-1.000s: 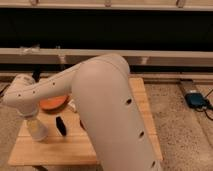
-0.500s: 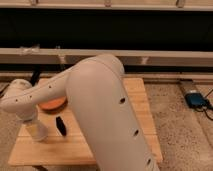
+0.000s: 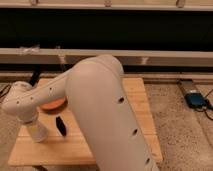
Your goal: Place the ceramic cup over the eraser
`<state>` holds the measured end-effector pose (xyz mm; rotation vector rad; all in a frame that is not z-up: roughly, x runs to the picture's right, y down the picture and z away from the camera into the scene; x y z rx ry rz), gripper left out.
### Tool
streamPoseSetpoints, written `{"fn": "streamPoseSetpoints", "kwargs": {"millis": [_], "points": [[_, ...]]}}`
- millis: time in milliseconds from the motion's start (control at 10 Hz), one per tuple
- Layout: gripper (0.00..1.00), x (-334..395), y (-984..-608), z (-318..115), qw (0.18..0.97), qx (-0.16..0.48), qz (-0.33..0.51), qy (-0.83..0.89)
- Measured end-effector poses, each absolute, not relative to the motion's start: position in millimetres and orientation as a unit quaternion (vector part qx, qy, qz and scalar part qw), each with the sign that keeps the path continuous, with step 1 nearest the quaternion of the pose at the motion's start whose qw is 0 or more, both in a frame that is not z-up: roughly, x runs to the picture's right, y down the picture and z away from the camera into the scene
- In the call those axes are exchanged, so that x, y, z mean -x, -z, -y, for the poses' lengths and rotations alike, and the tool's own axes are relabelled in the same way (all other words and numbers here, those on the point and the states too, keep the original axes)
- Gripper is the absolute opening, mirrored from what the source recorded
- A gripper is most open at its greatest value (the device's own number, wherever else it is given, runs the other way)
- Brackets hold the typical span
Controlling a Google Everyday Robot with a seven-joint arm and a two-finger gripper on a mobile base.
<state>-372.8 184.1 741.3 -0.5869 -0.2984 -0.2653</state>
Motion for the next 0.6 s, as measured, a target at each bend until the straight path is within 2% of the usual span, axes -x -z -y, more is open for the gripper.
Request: {"fn": "streamPoseSetpoints", "kwargs": {"millis": [100, 600], "points": [[0.11, 372.4, -741.5, -181.8, 0.938, 0.287, 0.150, 0.125], [0.10, 347.3, -695.8, -124.9, 0.939, 0.273, 0.184, 0.100]]}}
